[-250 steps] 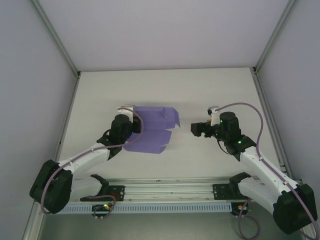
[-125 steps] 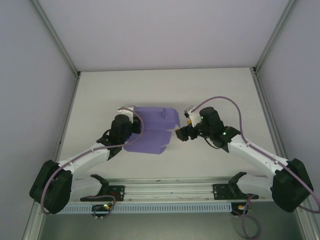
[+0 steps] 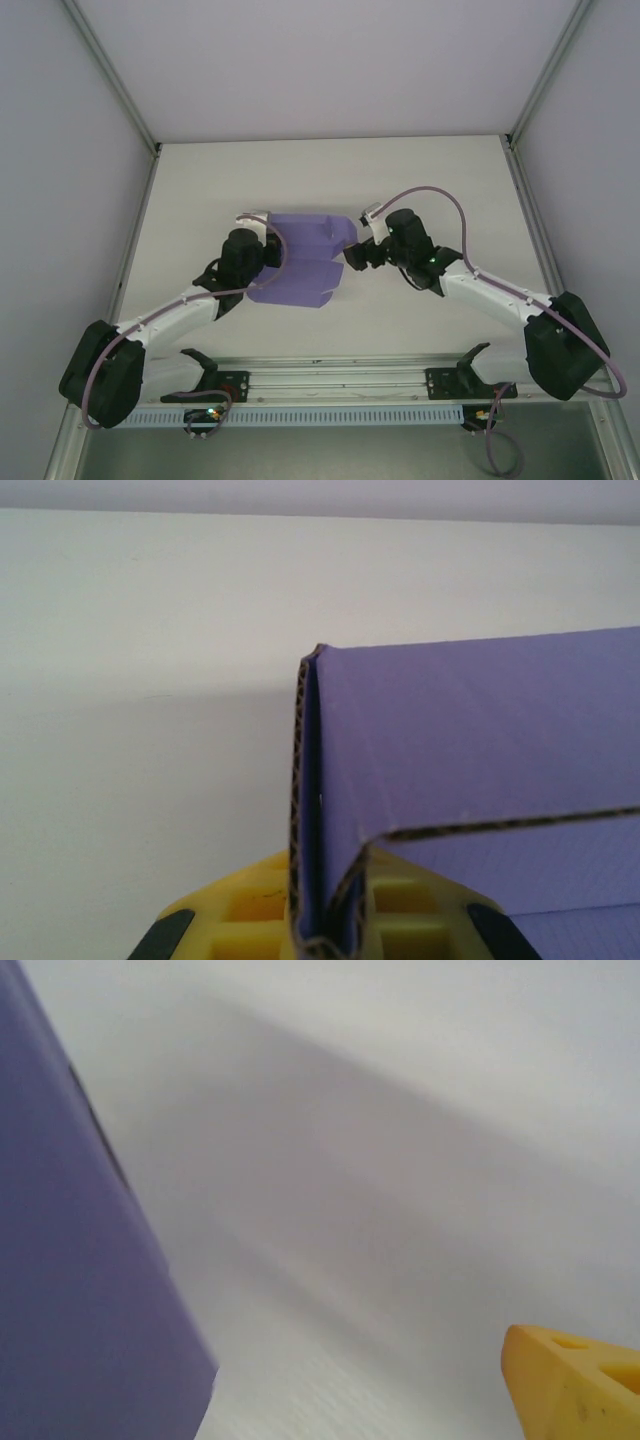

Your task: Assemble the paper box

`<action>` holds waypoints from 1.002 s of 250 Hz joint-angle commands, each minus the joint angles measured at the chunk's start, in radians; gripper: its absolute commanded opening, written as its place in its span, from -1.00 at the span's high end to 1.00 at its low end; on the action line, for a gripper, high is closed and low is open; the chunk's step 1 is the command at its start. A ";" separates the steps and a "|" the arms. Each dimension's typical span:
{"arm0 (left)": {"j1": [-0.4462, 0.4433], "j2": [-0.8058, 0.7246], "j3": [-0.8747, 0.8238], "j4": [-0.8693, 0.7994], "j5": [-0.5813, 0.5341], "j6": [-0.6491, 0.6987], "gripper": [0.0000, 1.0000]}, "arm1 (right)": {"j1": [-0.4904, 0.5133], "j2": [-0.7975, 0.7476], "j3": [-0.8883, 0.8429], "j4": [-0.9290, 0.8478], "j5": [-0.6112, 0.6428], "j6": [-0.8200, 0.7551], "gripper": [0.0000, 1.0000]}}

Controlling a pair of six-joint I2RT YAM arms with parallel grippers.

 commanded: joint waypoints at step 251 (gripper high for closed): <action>0.003 -0.026 0.003 -0.037 -0.092 -0.040 1.00 | 0.189 0.048 0.096 0.037 0.258 -0.030 -0.99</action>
